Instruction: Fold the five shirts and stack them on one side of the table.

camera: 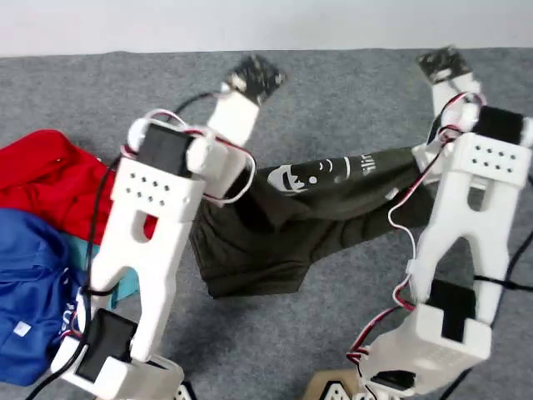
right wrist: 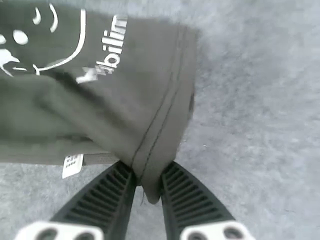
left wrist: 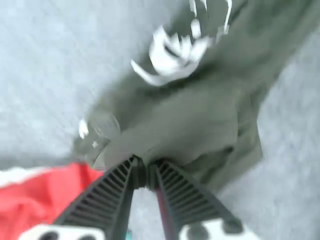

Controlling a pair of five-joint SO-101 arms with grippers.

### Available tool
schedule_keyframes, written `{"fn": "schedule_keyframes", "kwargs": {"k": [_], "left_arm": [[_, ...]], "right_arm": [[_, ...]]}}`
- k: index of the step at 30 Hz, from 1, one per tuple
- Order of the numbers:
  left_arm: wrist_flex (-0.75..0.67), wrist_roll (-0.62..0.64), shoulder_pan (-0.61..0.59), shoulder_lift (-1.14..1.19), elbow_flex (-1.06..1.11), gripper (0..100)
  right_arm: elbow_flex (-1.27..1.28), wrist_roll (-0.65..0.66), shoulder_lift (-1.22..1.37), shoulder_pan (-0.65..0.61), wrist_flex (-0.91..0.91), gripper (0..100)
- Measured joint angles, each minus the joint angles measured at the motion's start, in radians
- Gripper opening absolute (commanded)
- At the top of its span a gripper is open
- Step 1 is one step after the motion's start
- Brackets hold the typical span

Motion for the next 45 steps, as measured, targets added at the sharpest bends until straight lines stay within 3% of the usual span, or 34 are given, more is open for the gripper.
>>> {"fn": "schedule_keyframes", "kwargs": {"k": [9,17,35,45], "left_arm": [[0.005,-0.100,-0.089,0.052,-0.557,0],[-0.172,-0.167,-0.109,0.095,-0.984,0],[-0.259,-0.400,-0.153,0.069,-1.292,0],[-0.276,-0.437,-0.169,-0.057,-1.295,0]], "right_arm": [[-0.227,0.000,-0.180,0.000,0.121,1.0],[-0.331,0.000,-0.358,0.040,0.124,1.0],[-0.347,0.000,-0.687,0.480,-0.012,1.1],[-0.347,0.044,-0.781,0.537,-0.031,1.1]]}}
